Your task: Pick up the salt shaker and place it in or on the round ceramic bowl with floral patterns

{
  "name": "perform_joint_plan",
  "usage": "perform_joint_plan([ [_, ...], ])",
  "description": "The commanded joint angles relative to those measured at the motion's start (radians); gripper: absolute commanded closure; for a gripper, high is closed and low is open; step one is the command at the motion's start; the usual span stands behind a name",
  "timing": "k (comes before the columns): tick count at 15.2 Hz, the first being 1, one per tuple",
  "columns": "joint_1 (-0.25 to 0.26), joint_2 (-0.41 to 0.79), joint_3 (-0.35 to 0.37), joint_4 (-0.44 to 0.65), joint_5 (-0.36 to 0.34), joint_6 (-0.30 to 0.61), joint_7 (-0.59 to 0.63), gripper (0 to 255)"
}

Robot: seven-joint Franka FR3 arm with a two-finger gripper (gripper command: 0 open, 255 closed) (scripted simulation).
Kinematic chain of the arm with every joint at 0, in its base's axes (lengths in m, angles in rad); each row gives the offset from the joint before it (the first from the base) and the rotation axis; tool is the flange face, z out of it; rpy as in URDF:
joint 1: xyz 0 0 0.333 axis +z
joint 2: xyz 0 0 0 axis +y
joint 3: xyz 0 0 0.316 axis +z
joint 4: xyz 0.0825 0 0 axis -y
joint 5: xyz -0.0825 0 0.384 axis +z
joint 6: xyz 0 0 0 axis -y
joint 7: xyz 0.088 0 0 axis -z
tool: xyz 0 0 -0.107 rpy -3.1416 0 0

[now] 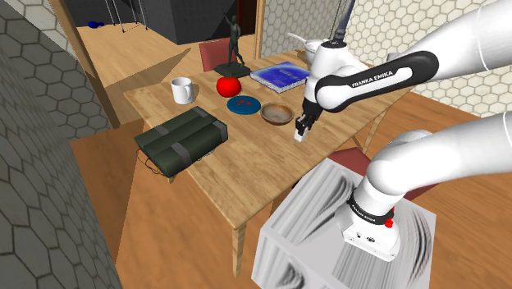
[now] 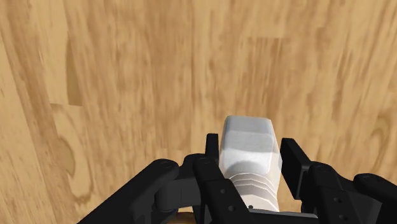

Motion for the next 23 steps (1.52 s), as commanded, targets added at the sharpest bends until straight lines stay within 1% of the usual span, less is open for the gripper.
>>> perform_joint_plan([
  [1, 0.003, -0.022, -0.001, 0.017, 0.005, -0.039, -0.006, 255],
  [13, 0.014, -0.111, 0.005, 0.133, 0.028, -0.244, -0.029, 255],
  [18, 0.017, -0.13, 0.007, 0.19, 0.035, -0.32, -0.037, 255],
  [19, 0.017, -0.131, 0.007, 0.19, 0.035, -0.321, -0.037, 255],
  [23, 0.014, 0.059, -0.011, 0.322, 0.029, -0.26, -0.051, 255],
])
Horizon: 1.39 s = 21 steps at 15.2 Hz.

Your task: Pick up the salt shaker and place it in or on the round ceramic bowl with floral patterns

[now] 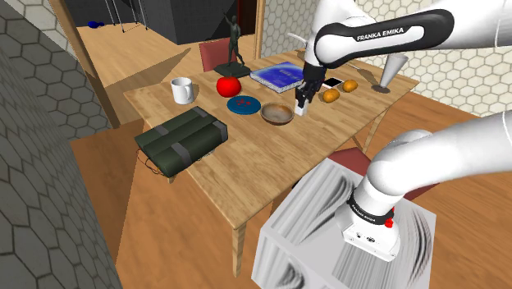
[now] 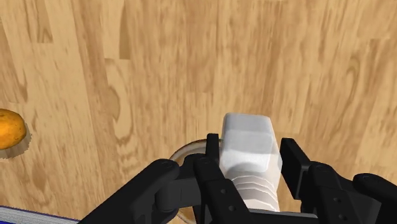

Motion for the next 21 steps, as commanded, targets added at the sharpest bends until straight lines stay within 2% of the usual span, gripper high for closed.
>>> perform_joint_plan([
  [1, -0.001, 0.094, -0.008, 0.065, -0.001, 0.03, -0.006, 255],
  [8, 0.001, 0.384, -0.035, 0.334, 0.013, 0.055, -0.041, 255],
  [9, 0.002, 0.458, -0.041, 0.414, 0.021, 0.05, -0.052, 255],
  [21, -0.002, 0.519, -0.045, 0.31, 0.012, 0.214, -0.037, 255],
])
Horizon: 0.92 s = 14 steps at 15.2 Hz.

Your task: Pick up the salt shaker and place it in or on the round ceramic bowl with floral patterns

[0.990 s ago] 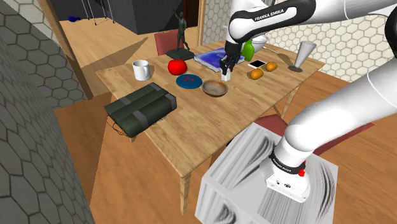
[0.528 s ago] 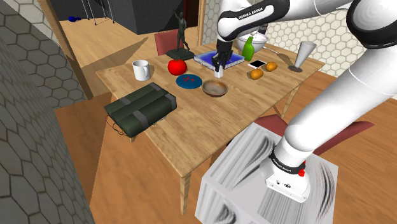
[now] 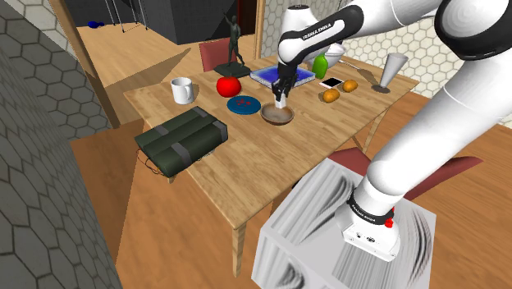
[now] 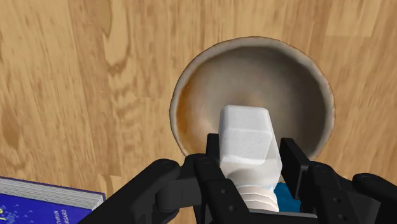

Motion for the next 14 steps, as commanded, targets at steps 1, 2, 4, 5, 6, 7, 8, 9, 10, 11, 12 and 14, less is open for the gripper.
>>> perform_joint_plan([
  [1, 0.0, 0.012, 0.0, -0.015, -0.002, 0.027, 0.003, 255],
  [2, -0.001, 0.018, -0.001, -0.022, -0.002, 0.041, 0.005, 255],
  [4, -0.001, 0.032, -0.001, -0.035, -0.004, 0.068, 0.007, 255],
  [5, -0.001, 0.032, -0.001, -0.035, -0.004, 0.068, 0.007, 255],
  [6, -0.001, 0.032, -0.001, -0.035, -0.004, 0.068, 0.007, 255],
  [7, -0.001, 0.032, -0.001, -0.035, -0.004, 0.068, 0.007, 255],
  [8, -0.001, 0.032, -0.001, -0.035, -0.004, 0.068, 0.007, 255],
  [9, -0.001, 0.032, -0.001, -0.035, -0.004, 0.068, 0.007, 255],
  [10, -0.001, 0.032, -0.001, -0.035, -0.004, 0.068, 0.007, 255],
  [11, -0.001, 0.032, -0.001, -0.035, -0.004, 0.068, 0.007, 255],
  [12, -0.001, 0.032, -0.001, -0.035, -0.004, 0.068, 0.007, 255],
  [14, -0.001, 0.032, -0.001, -0.035, -0.004, 0.068, 0.007, 0],
])
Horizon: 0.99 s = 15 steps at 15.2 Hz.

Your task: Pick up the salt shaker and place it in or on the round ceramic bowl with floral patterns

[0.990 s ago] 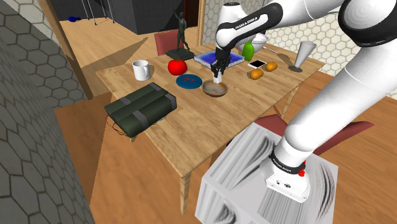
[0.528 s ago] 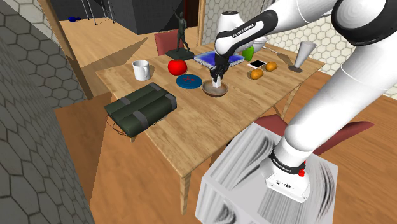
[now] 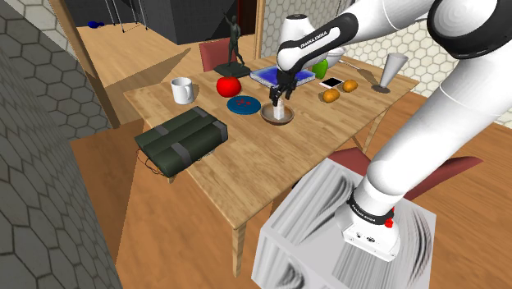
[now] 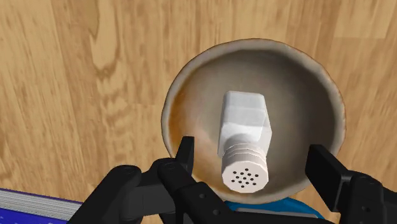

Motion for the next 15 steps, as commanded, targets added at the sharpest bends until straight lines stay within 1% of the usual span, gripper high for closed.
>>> perform_joint_plan([
  [1, 0.0, 0.0, 0.0, 0.0, 0.0, 0.0, 0.0, 0],
  [4, 0.0, 0.0, 0.0, 0.0, 0.0, 0.0, 0.0, 0],
  [8, 0.007, -0.074, 0.009, 0.055, 0.005, -0.129, -0.002, 0],
  [15, 0.006, -0.074, 0.009, 0.055, 0.005, -0.129, -0.002, 0],
])
